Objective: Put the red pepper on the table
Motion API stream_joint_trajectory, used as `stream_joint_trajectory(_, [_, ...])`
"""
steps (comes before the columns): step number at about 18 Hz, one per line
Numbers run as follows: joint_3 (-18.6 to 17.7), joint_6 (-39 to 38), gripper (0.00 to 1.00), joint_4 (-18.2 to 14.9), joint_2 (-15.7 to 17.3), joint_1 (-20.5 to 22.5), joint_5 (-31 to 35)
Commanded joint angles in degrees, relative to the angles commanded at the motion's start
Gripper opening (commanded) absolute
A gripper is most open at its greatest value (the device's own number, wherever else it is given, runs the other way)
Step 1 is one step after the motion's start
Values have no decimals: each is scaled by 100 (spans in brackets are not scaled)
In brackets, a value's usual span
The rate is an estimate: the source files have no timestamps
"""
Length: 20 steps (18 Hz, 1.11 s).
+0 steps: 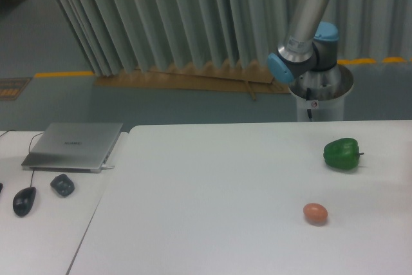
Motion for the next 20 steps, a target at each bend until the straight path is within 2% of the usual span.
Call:
stream_joint_trajectory(3, [0,-52,53,-158,70,-96,-9])
stream_joint_trajectory(9, [88,-966,53,-168,123,-782,-35])
stream_joint_trajectory(15, [88,-1055,53,-124,150,-1274,17])
stream_joint_trajectory(20, [18,-976,53,-133,124,-1784,667])
